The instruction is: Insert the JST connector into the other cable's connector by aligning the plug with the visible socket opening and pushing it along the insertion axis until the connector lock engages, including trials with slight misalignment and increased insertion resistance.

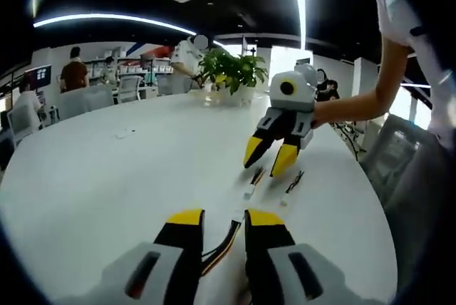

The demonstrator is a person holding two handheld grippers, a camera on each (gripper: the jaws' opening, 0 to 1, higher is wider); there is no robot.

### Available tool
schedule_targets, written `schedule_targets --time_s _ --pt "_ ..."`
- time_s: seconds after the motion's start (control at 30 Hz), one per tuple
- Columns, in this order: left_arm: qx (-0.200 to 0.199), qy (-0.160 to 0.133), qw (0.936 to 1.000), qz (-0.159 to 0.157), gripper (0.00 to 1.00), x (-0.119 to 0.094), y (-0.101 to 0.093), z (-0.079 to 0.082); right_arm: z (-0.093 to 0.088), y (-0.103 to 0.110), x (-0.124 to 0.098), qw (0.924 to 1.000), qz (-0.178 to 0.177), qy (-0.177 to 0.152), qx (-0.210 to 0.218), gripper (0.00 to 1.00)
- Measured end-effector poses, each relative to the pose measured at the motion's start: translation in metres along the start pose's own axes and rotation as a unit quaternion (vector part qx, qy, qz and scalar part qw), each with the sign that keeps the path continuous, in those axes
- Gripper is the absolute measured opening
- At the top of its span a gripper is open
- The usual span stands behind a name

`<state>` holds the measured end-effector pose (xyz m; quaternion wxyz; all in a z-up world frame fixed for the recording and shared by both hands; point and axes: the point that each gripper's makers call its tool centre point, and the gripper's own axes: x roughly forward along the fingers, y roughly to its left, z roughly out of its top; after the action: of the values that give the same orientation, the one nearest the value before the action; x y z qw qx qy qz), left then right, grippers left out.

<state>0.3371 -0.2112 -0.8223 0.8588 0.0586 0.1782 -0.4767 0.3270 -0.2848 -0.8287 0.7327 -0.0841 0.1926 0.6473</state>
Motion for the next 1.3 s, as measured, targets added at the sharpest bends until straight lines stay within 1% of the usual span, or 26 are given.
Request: schedule_targets --time_s 0.13,0.2,0.43,0.5,0.6,0.73,0.83,0.97,1.07,1.17,1.3 --pt "0.008 -0.008 0.9998 -0.015 0.15 0.001 -0.003 0.001 -0.003 0.001 0.003 1.0000 0.005 0.000 -0.001 0.21" --pt "0.009 -0.016 0.9994 -0.030 0.15 0.002 -0.006 0.003 -0.005 0.000 0.006 1.0000 0.004 0.003 -0.002 0.22" --pt "0.014 -0.017 0.9985 -0.051 0.12 0.007 -0.013 0.000 -0.005 0.000 0.009 0.9999 0.007 -0.001 -0.013 0.19" --pt "0.022 -0.013 0.9982 -0.054 0.12 0.009 -0.015 -0.003 -0.008 -0.002 0.009 0.9999 0.004 0.003 -0.011 0.20" --pt "0.025 -0.011 0.9975 -0.065 0.09 0.013 -0.018 -0.006 -0.011 -0.003 0.009 0.9999 0.004 0.007 -0.013 0.18" --pt "0.030 -0.011 0.9971 -0.069 0.09 0.016 -0.019 -0.008 -0.013 -0.003 0.009 0.9998 0.008 0.006 -0.016 0.15" --pt "0.028 -0.013 0.9971 -0.070 0.09 0.018 -0.018 -0.008 -0.015 -0.003 0.010 0.9998 0.008 0.009 -0.019 0.17" --pt "0.027 -0.016 0.9973 -0.067 0.09 0.019 -0.016 -0.009 -0.017 -0.003 0.011 0.9995 0.009 0.012 -0.026 0.15" --pt "0.030 -0.019 0.9968 -0.071 0.08 0.019 -0.018 -0.009 -0.018 -0.003 0.011 0.9994 0.010 0.015 -0.028 0.15" --pt "0.029 -0.017 0.9967 -0.074 0.07 0.019 -0.018 -0.010 -0.018 -0.003 0.012 0.9993 0.006 0.015 -0.034 0.12" --pt "0.030 -0.014 0.9965 -0.077 0.05 0.019 -0.019 -0.013 -0.018 -0.001 0.012 0.9992 0.007 0.014 -0.037 0.12"
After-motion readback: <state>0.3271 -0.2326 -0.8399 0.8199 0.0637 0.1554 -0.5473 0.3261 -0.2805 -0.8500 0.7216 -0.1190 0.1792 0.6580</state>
